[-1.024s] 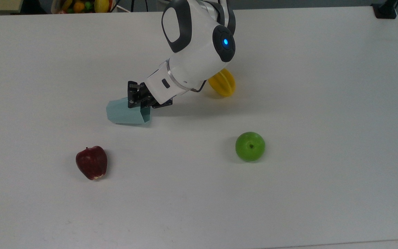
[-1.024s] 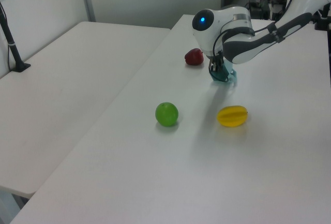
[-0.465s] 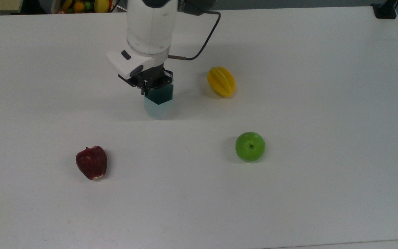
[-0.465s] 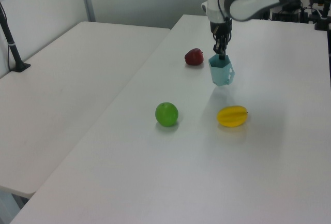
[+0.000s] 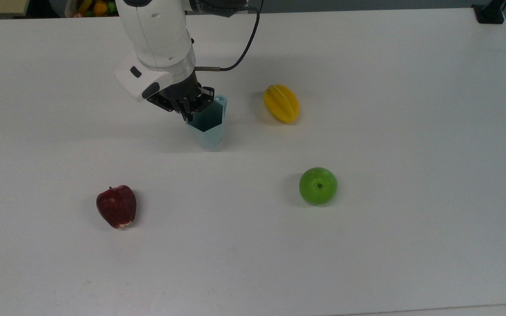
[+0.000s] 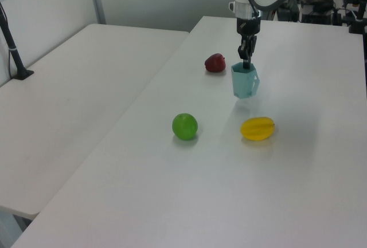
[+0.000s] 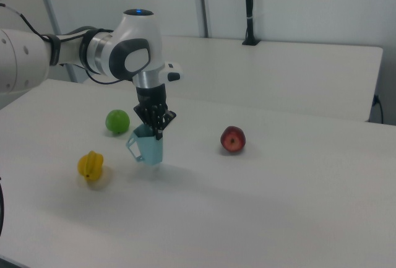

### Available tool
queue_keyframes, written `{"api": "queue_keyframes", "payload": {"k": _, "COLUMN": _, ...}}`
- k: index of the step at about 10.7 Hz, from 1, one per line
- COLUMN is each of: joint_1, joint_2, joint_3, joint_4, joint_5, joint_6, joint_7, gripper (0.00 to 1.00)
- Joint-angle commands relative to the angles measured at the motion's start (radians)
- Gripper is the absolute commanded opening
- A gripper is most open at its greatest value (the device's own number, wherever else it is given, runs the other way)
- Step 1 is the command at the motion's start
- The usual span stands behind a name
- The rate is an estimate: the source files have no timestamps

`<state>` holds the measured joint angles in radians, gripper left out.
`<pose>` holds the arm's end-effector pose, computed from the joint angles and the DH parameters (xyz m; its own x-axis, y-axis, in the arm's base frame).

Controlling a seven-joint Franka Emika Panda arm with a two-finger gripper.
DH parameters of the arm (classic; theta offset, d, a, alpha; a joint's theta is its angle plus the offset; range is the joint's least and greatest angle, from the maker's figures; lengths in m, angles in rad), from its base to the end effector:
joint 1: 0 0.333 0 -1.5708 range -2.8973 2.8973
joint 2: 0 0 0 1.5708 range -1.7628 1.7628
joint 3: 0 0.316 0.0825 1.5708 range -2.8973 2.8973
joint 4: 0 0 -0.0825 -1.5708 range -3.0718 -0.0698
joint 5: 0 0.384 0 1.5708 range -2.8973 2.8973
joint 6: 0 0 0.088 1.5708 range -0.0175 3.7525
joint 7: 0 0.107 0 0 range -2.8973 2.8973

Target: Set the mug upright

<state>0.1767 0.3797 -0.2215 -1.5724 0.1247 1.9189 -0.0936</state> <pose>0.6649 -0.0033 0.4248 0.9996 0.0195 -0.0203 0.0188 -0.9991 -0.0367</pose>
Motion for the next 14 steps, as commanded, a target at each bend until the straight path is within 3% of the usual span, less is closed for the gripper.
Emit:
{"api": "queue_keyframes", "payload": {"k": 1, "joint_1": 0.004, "joint_2": 0.001, "joint_3": -0.016, "joint_4": -0.021, "joint_5": 0.056, "joint_6": 0.029, "joint_7": -0.054, "gripper": 0.02}}
{"api": "queue_keyframes", "payload": {"k": 2, "joint_1": 0.006, "joint_2": 0.001, "joint_3": -0.016, "joint_4": -0.021, "joint_5": 0.055, "joint_6": 0.029, "joint_7": -0.061, "gripper": 0.13}}
{"api": "queue_keyframes", "payload": {"k": 3, "joint_1": 0.006, "joint_2": 0.002, "joint_3": -0.016, "joint_4": -0.023, "joint_5": 0.055, "joint_6": 0.029, "joint_7": -0.063, "gripper": 0.39}}
{"api": "queue_keyframes", "payload": {"k": 5, "joint_1": 0.006, "joint_2": 0.002, "joint_3": -0.016, "joint_4": -0.023, "joint_5": 0.050, "joint_6": 0.029, "joint_7": -0.063, "gripper": 0.43}}
{"api": "queue_keyframes", "payload": {"k": 6, "joint_1": 0.007, "joint_2": 0.001, "joint_3": -0.016, "joint_4": -0.023, "joint_5": 0.049, "joint_6": 0.029, "joint_7": -0.063, "gripper": 0.53}}
{"api": "queue_keyframes", "payload": {"k": 7, "joint_1": 0.006, "joint_2": -0.004, "joint_3": -0.018, "joint_4": -0.021, "joint_5": 0.047, "joint_6": 0.014, "joint_7": -0.061, "gripper": 0.86}}
{"api": "queue_keyframes", "payload": {"k": 8, "joint_1": 0.004, "joint_2": -0.034, "joint_3": -0.024, "joint_4": -0.020, "joint_5": 0.043, "joint_6": 0.003, "joint_7": -0.052, "gripper": 1.00}}
{"api": "queue_keyframes", "payload": {"k": 10, "joint_1": 0.003, "joint_2": -0.103, "joint_3": -0.059, "joint_4": 0.001, "joint_5": 0.039, "joint_6": -0.085, "joint_7": -0.061, "gripper": 1.00}}
{"api": "queue_keyframes", "payload": {"k": 14, "joint_1": -0.089, "joint_2": -0.244, "joint_3": -0.061, "joint_4": 0.015, "joint_5": 0.038, "joint_6": -0.217, "joint_7": -0.043, "gripper": 1.00}}
